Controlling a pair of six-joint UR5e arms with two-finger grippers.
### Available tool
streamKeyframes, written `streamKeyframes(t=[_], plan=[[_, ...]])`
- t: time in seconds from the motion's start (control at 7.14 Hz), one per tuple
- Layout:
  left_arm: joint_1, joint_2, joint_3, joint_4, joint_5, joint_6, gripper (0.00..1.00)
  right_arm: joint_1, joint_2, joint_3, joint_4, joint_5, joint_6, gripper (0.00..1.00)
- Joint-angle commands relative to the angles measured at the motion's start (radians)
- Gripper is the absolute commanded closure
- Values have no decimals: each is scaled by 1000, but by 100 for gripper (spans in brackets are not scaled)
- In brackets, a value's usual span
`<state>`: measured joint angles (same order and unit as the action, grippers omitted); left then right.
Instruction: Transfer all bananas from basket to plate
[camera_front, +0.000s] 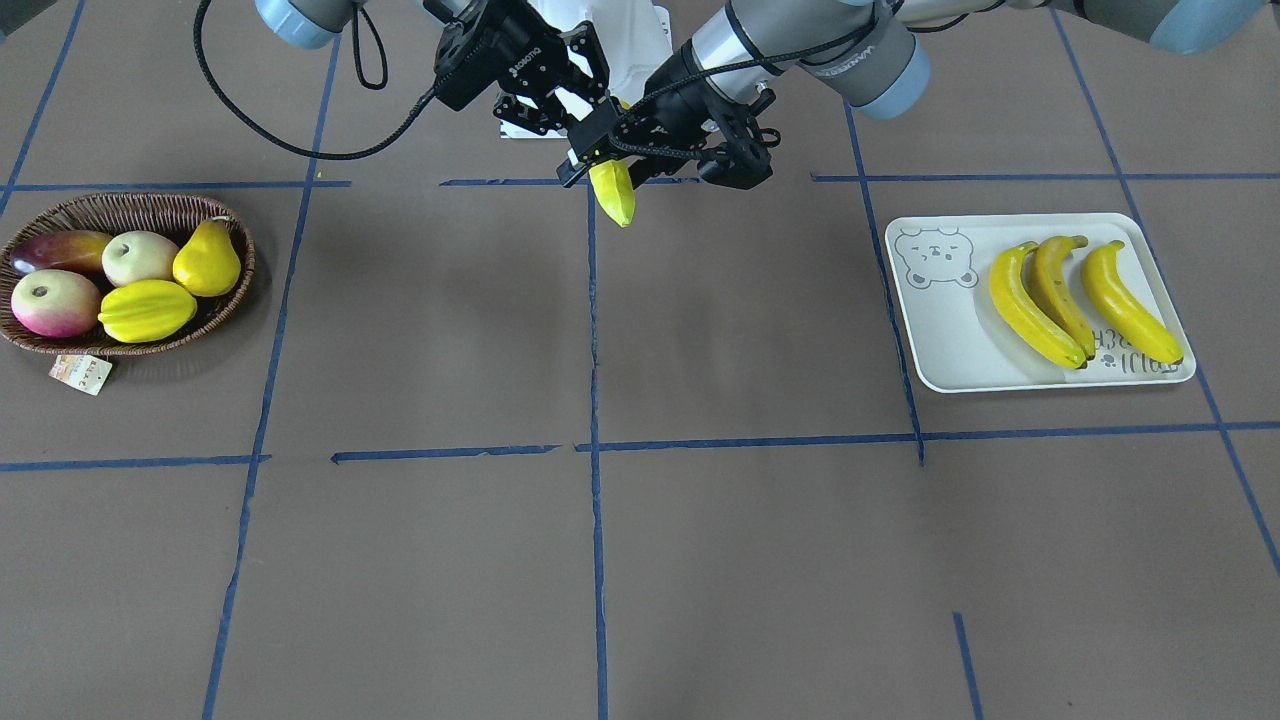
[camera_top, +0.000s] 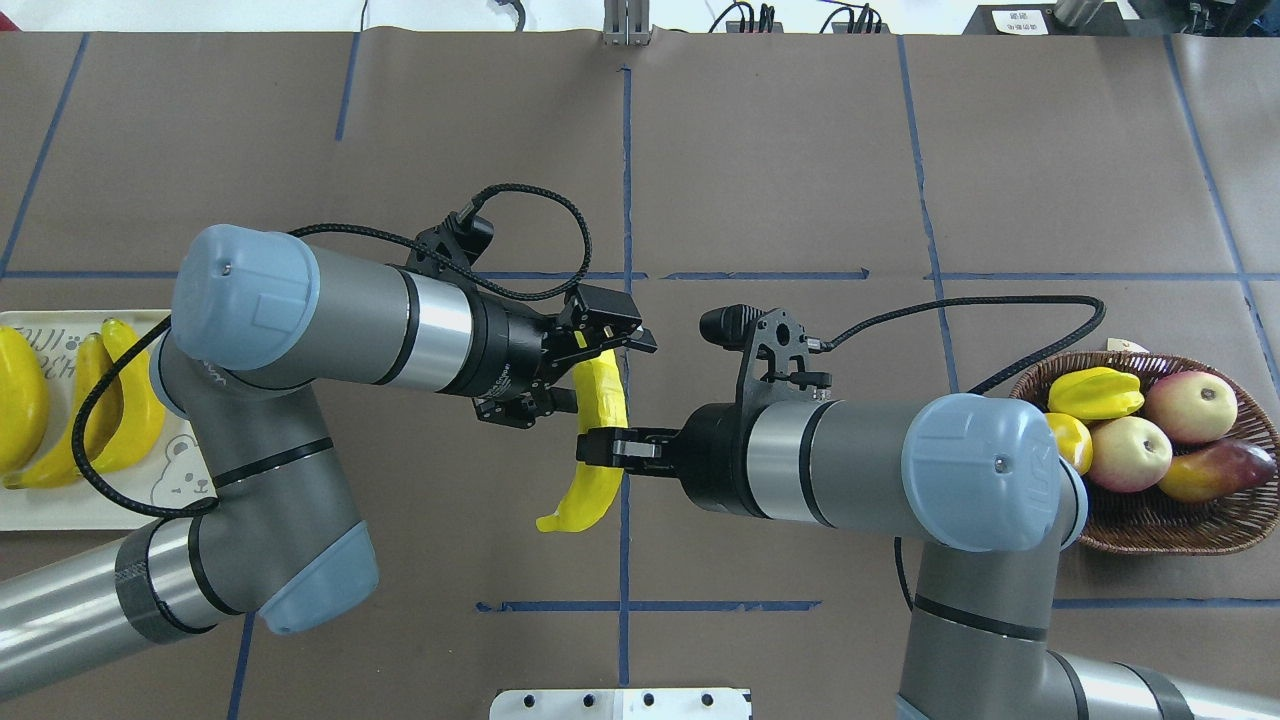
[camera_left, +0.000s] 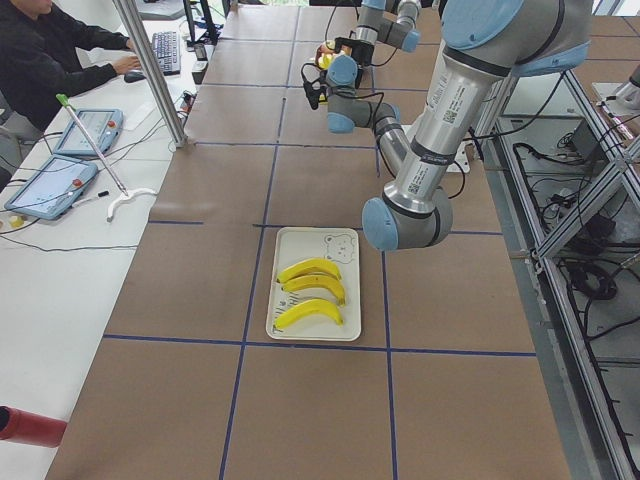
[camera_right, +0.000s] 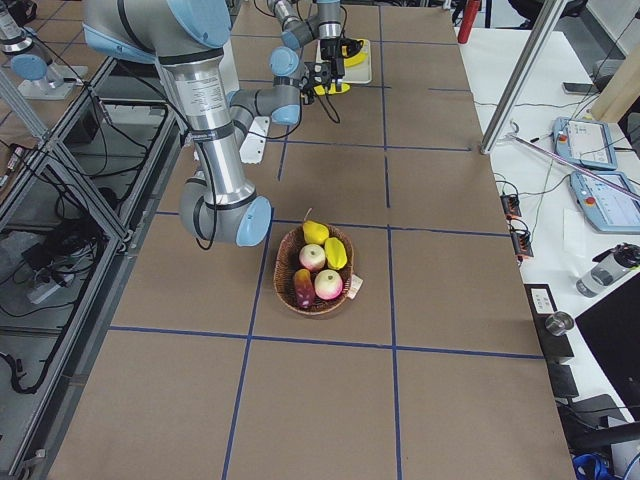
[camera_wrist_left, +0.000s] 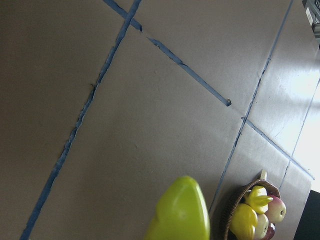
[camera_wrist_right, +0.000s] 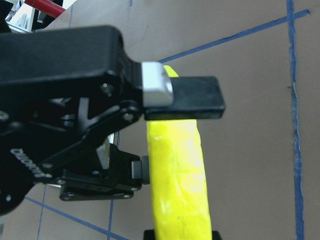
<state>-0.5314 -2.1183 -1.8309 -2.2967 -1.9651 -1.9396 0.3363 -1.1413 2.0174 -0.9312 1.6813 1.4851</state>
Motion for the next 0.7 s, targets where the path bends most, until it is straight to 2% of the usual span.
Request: streamKeyframes(t=[0.0, 0.14, 0.28, 0.42, 0.56], plan=[[-1, 4, -7, 0, 0, 2, 4, 4, 0, 0, 0, 0, 0, 99], [-1, 4, -7, 0, 0, 1, 11, 4, 0, 0, 0, 0, 0, 99], [-1, 6, -7, -1, -3, 13, 74, 6, 0, 0, 0, 0, 0, 99], [-1, 9, -7, -1, -6, 14, 100, 6, -1, 0, 0, 0, -2, 99], [-1, 9, -7, -3, -8, 16, 100, 7, -1, 0, -1, 1, -2, 97]])
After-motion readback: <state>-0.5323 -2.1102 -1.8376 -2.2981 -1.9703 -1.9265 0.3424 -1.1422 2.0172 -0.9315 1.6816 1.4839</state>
